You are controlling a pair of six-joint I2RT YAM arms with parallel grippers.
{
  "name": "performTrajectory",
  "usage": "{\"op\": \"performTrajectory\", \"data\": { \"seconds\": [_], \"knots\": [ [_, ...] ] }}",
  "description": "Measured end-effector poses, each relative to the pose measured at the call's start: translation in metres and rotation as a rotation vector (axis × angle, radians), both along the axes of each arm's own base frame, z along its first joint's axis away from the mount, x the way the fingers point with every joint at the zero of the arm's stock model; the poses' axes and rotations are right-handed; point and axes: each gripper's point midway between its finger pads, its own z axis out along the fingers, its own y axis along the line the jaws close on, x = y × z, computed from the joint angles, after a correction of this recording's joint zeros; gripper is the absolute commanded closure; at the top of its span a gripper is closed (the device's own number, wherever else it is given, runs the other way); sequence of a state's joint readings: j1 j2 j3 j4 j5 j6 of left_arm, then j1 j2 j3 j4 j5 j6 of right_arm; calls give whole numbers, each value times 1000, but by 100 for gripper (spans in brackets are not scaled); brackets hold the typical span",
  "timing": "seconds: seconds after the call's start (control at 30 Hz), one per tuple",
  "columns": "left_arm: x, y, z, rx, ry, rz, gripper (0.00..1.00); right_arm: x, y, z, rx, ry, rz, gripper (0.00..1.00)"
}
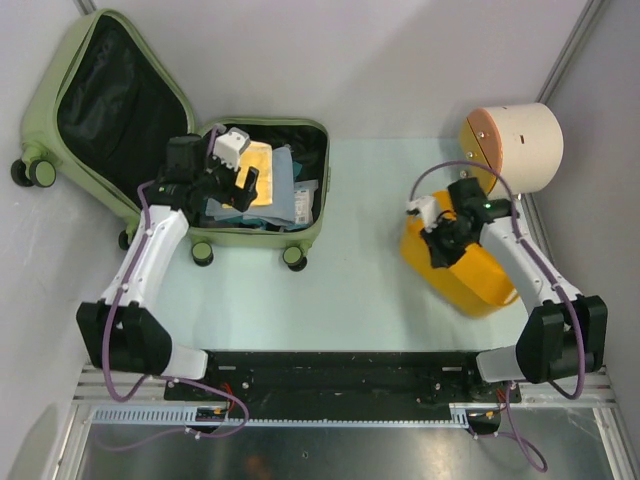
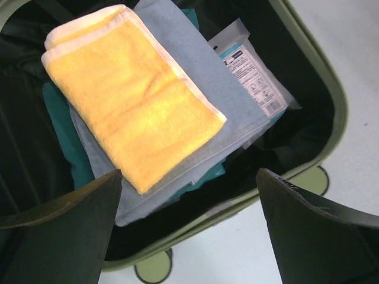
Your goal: Open, take out, and arrange the luggage
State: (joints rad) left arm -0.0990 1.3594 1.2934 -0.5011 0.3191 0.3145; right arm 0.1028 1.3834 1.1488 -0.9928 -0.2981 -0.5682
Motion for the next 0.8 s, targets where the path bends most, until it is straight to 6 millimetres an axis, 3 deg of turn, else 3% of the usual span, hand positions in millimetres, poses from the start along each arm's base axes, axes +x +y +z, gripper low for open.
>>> {"op": "performTrajectory", "data": {
  "seconds": [0.07,0.13,0.4,0.57,0.8],
  "knots": [
    [9,2,-5,54,16,-34,2,-6,30,-1,-1,-15,148,100],
    [18,4,-10,118,24,-77,5,-10,44,-4,-12,-19,242,100],
    [48,18,-44,393,43,-268,28,-6,67,-26,-120,-47,508,100],
    [67,23,-70,501,65,-362,32,0,94,-26,-130,-90,601,100],
    [68,24,-90,559,92,-446,35,13,115,-24,-98,-123,619,98]
  ]
}}
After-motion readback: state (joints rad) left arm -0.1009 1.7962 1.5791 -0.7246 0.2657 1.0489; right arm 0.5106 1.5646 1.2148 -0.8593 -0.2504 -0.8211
